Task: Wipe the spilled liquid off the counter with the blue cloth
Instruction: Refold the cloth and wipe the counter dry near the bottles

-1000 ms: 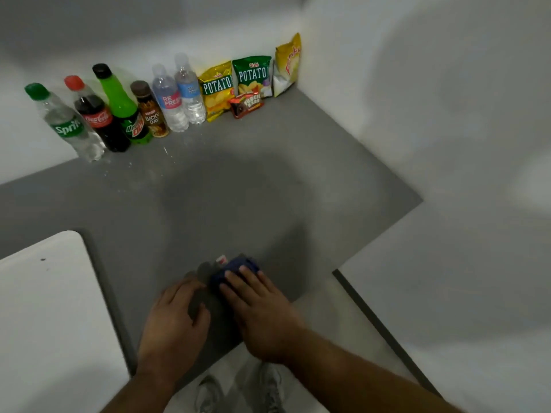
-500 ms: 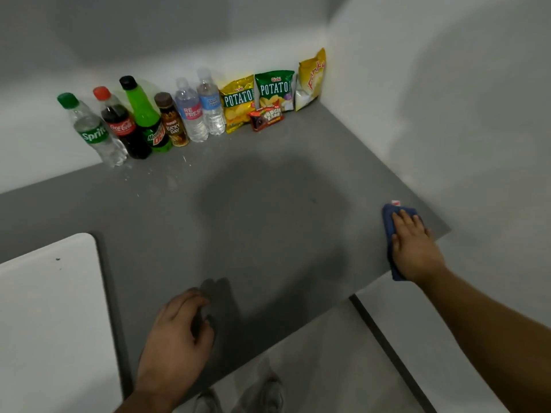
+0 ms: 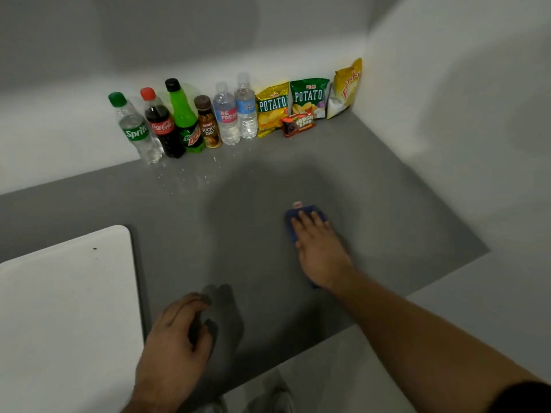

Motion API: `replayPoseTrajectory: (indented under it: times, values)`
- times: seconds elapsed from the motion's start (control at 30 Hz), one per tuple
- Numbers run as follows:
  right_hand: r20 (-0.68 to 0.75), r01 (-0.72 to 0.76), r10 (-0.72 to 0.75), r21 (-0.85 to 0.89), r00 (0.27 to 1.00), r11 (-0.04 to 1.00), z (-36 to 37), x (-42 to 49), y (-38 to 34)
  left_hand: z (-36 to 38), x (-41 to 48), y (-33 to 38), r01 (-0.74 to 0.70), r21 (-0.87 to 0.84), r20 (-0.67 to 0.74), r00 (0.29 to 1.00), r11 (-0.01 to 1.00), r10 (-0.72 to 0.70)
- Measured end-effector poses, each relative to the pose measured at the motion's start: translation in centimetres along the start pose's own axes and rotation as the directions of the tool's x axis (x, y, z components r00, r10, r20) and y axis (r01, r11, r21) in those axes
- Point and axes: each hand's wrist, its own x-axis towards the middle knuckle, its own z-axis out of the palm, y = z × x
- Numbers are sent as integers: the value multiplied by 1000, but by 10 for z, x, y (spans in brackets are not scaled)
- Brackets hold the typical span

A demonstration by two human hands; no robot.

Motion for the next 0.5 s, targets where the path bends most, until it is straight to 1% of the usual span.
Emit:
replayPoseTrajectory:
  times: [0.07,0.17,0.23,0.27,0.37,0.43,0.47,0.5]
  values:
    - [39,108,-109,17,993,994,14,-18,-49,-6,-5,-8,-6,5,-23,1000,1000,6]
    - [100,239,-243,50,965,970,31,-52,-118,-19,-12,-27,11,25,-31,999,1000,-10]
    - [67,313,-316,48,946,948,43,-77,-157,-28,-16,-43,4,23,-46,999,1000,-3]
    - [50,339,-341,52,939,939,49,-89,-174,-33,-19,-51,13,24,-58,998,1000,-12]
    - [64,409,-411,39,910,912,55,-120,-210,-48,-26,-73,39,25,-89,995,999,-36]
    - [102,450,-449,23,887,893,51,-134,-226,-55,-27,-85,-9,16,-67,998,1000,10]
    - [105,454,-452,6,886,891,48,-139,-231,-58,-27,-90,-35,21,-40,999,999,36]
    - [90,436,-437,30,895,899,43,-144,-234,-60,-27,-92,-61,32,-9,998,998,61]
